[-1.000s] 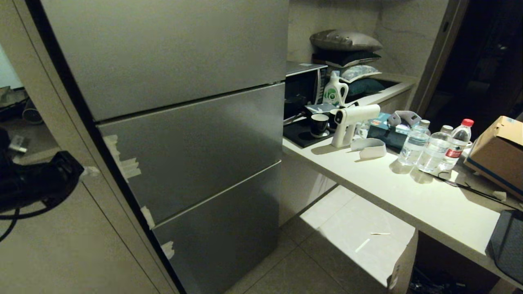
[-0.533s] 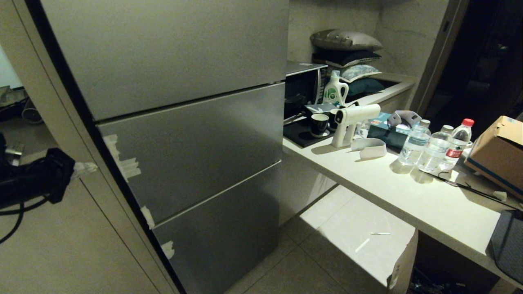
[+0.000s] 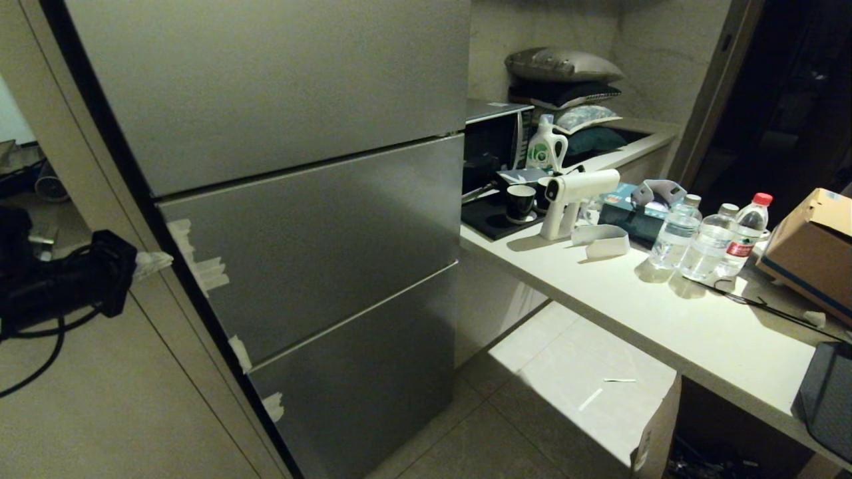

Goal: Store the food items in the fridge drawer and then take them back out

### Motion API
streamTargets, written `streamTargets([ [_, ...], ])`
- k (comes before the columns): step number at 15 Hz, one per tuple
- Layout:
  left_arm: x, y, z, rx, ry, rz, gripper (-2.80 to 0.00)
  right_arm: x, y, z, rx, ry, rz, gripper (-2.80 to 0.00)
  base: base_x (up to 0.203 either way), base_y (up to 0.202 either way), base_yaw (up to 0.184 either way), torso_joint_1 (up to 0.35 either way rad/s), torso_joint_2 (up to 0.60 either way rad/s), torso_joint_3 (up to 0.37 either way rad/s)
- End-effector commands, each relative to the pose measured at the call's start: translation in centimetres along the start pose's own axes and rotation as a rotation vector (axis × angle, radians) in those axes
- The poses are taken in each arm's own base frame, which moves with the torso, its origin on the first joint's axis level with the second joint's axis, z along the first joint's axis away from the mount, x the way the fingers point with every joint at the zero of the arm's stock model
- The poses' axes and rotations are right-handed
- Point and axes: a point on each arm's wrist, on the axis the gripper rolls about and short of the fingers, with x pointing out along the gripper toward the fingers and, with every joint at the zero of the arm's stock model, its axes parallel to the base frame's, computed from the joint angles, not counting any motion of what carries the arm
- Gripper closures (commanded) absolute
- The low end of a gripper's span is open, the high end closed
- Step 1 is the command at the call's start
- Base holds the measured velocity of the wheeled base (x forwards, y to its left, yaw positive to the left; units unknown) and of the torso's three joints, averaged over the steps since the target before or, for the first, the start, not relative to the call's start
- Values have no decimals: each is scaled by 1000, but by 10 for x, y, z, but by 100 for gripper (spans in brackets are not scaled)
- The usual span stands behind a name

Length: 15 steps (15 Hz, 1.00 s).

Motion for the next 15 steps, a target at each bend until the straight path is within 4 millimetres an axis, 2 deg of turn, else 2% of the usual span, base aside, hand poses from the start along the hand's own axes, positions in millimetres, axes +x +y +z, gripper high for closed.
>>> streamTargets([
  [1,5,-1,4,-6,-4,-12,0,2,0,-9,0,31,0,0,0,0,0,0,0,0],
  [8,22,-3,0,-12,-9,-56,0,2,0,-9,0,31,0,0,0,0,0,0,0,0],
  [15,24,-5,-9,-8,11,-63,0,2,0,-9,0,31,0,0,0,0,0,0,0,0],
])
